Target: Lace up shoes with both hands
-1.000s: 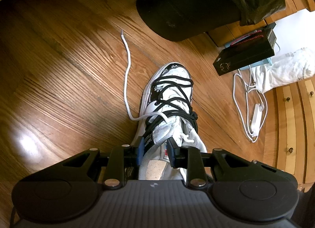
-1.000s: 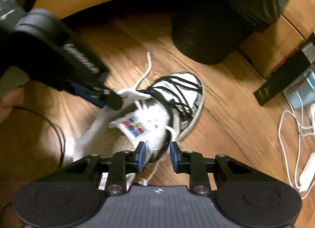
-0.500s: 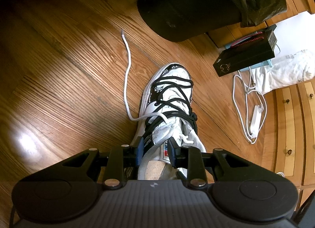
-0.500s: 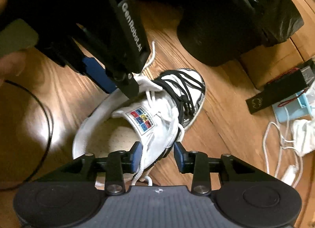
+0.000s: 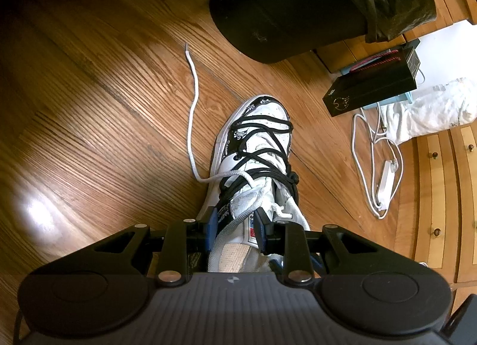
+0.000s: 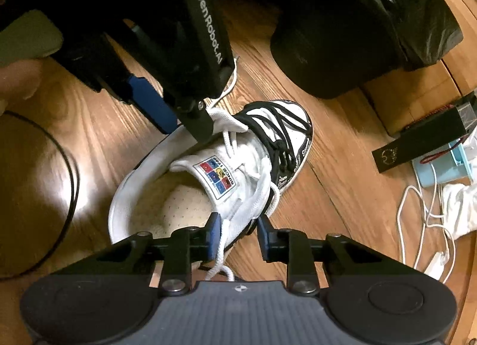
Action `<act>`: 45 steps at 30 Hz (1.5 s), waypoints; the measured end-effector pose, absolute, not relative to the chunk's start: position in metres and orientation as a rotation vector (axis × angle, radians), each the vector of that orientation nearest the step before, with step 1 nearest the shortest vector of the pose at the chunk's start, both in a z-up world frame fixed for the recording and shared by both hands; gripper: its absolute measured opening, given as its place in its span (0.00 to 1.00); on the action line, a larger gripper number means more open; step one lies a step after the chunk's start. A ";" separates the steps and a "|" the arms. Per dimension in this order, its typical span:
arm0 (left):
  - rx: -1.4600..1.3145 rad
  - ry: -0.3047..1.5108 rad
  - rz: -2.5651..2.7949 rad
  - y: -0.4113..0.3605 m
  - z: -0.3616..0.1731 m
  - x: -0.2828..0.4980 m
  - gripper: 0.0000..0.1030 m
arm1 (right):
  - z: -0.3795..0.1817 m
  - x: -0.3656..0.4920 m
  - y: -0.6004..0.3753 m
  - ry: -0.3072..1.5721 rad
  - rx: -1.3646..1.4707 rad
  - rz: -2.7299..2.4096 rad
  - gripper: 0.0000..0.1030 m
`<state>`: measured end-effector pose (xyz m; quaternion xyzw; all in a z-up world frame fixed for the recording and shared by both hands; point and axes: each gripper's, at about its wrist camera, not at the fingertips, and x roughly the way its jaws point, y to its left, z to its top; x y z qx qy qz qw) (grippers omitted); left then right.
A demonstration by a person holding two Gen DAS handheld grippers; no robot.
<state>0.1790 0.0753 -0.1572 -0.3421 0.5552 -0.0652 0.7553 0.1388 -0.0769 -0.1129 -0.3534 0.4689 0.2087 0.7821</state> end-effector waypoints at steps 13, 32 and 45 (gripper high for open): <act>-0.744 1.205 -0.149 0.075 -0.154 0.178 0.28 | -0.096 0.126 -0.085 0.951 -0.806 0.594 0.05; -0.697 1.034 -0.364 0.054 -0.111 0.162 0.34 | -0.073 0.140 -0.092 0.835 -0.751 0.617 0.05; -0.716 1.003 -0.391 0.048 -0.105 0.158 0.34 | -0.065 0.138 -0.094 0.803 -0.737 0.629 0.05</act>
